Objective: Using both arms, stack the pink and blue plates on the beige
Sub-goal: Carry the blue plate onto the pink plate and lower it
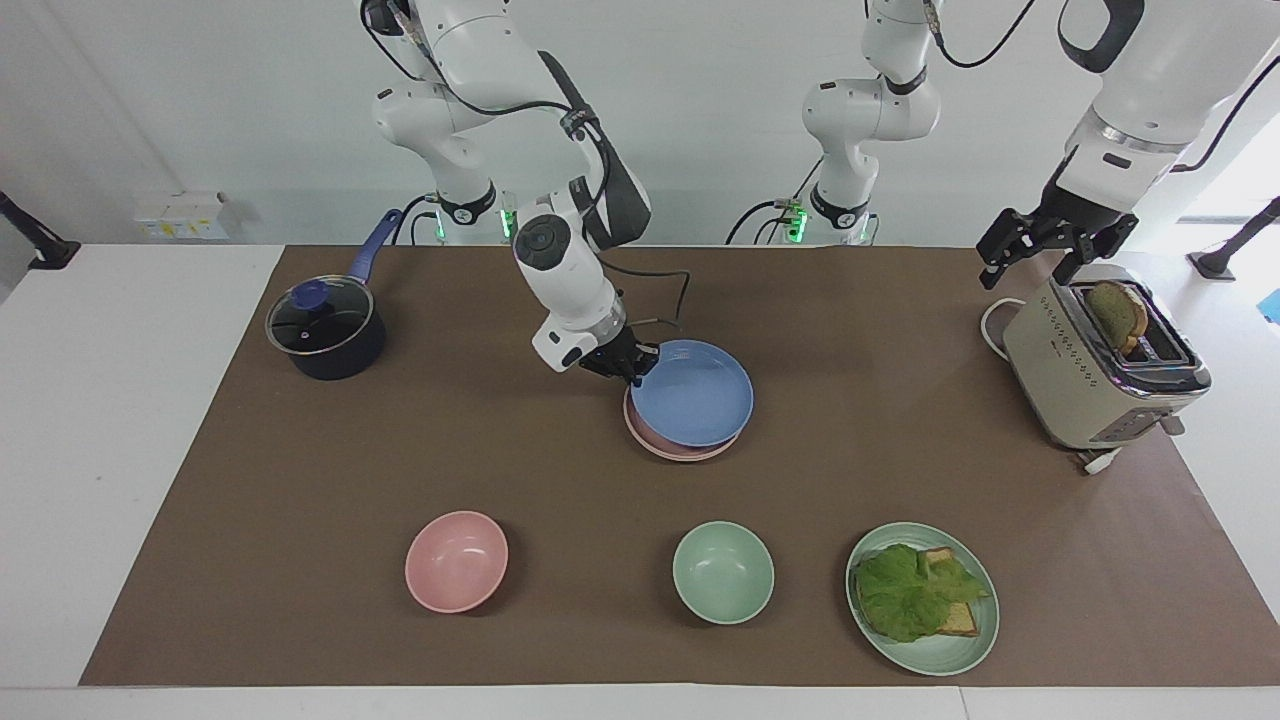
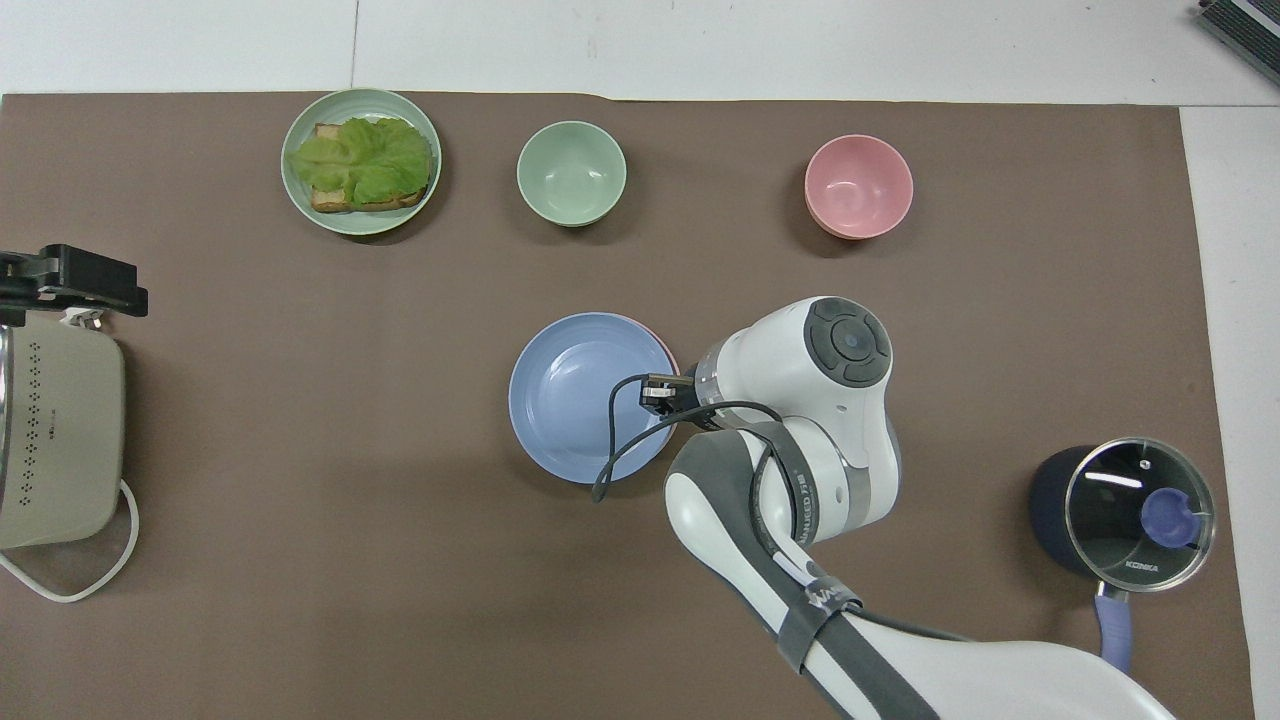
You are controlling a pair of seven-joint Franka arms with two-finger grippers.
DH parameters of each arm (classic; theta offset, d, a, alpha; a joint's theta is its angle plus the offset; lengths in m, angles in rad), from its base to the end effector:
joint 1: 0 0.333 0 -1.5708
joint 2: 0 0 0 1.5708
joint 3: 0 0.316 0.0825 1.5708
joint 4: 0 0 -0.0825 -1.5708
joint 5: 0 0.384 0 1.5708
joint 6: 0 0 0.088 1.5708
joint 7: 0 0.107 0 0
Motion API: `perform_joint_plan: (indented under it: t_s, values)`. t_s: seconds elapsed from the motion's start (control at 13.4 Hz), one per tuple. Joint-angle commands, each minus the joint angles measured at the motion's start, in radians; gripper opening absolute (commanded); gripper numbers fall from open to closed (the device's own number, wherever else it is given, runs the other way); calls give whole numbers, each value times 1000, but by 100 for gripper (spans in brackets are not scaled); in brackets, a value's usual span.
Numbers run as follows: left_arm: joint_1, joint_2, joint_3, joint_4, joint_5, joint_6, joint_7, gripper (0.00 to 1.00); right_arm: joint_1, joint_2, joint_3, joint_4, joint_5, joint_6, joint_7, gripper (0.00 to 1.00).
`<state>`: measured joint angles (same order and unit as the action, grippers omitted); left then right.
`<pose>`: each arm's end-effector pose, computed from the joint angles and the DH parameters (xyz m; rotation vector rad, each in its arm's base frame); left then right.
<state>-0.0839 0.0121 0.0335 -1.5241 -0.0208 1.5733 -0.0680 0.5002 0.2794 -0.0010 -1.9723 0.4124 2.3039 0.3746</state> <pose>0.5583 -0.0305 0.6401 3.1184 0.0269 0.0559 0.5327 0.2999 0.3354 -2.8268 0.2061 0.1224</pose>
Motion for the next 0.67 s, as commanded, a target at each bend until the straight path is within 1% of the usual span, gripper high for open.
perform_joint_plan:
  t_s: [0.0,0.15,0.22,0.3,0.37,0.6]
  values:
    - [9,-11,-6,-8,15,-10,7,100,-18,4,7,-14,25,23,-51,0]
    - [9,-11,-6,-8,15,-10,7,100,-25,4,7,-14,25,23,-57,0]
    - [9,-11,-6,-8,15,-9,7,100,-28,4,7,-14,25,22,-57,13]
    - [9,-11,-6,-8,15,-10,7,100,-32,4,7,-14,25,20,-56,54]
    - [9,-11,-6,-8,15,-10,7,100,-31,4,7,-14,25,20,-54,100]
    - [9,-11,-6,-8,15,-9,7,100,-29,6,6,-8,0,17,-49,100]
